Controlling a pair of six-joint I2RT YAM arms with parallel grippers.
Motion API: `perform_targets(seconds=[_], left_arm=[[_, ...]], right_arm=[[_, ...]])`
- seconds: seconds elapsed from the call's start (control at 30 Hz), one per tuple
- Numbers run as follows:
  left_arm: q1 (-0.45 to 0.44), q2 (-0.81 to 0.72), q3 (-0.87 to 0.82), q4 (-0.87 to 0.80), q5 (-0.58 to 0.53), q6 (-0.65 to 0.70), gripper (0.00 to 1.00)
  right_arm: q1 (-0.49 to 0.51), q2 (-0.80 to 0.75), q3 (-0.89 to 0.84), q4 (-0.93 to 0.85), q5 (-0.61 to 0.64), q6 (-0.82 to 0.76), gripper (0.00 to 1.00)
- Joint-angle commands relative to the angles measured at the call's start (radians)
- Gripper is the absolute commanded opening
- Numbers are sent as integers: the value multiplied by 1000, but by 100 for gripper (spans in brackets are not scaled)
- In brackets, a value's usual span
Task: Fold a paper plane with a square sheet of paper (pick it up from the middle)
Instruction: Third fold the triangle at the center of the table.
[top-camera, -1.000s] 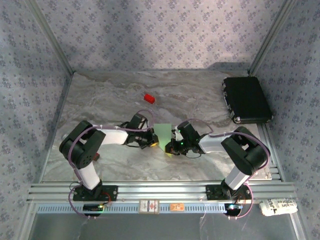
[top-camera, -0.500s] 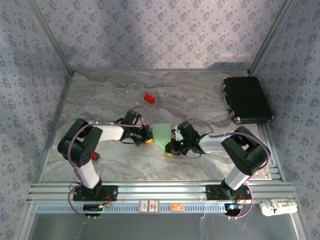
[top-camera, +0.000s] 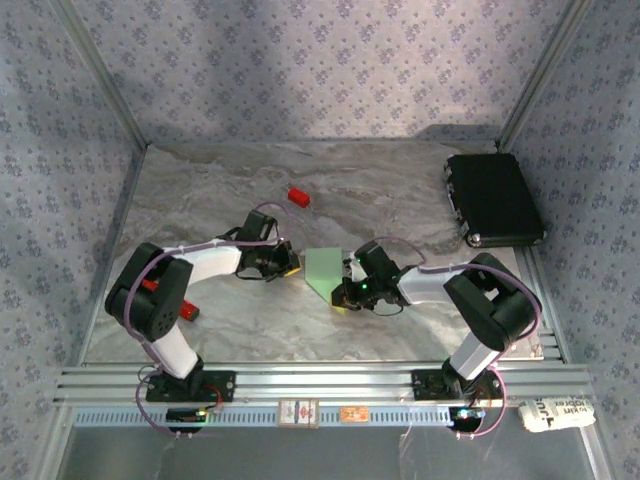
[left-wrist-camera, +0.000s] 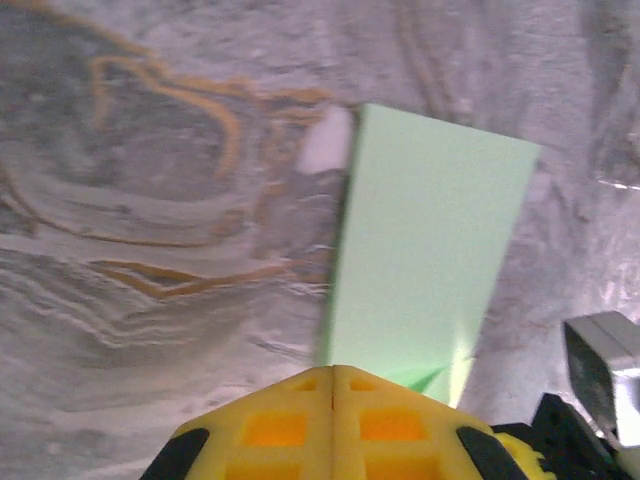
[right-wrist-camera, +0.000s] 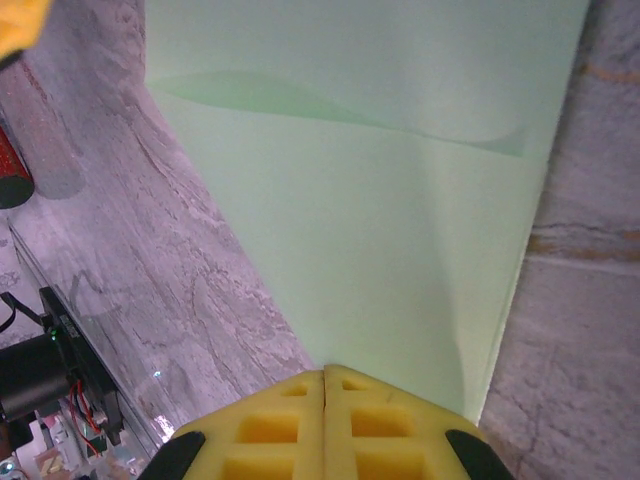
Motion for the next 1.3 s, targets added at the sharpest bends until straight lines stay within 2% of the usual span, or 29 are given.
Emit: perform_targets(seconds=[0.0, 0.23, 0.37, 0.57, 0.7, 0.97, 1.07, 1.27], left_arm=[[-47, -23, 3, 48, 45, 15, 6], [-147, 66, 22, 108, 71, 4, 6], [-145, 119, 29, 90, 53, 4, 6], [-145, 145, 47, -59, -41, 60, 3], [-145, 143, 22, -35, -28, 51, 2], [-145, 149, 4, 7, -7, 31, 2], [-146, 149, 8, 4, -5, 31, 2], [-141, 161, 6, 4, -7, 32, 2]], right_arm=[[-9, 32, -10, -136, 47, -24, 0], [-9, 26, -11, -137, 49, -22, 0], [-9, 18, -7, -137, 49, -25, 0], [0, -29, 29, -97, 42, 16, 1], [34, -15, 109, -121, 65, 6, 1], [47, 112, 188, -81, 104, 24, 0], [56, 128, 172, -88, 111, 26, 0], [46, 53, 86, -112, 124, 19, 1]])
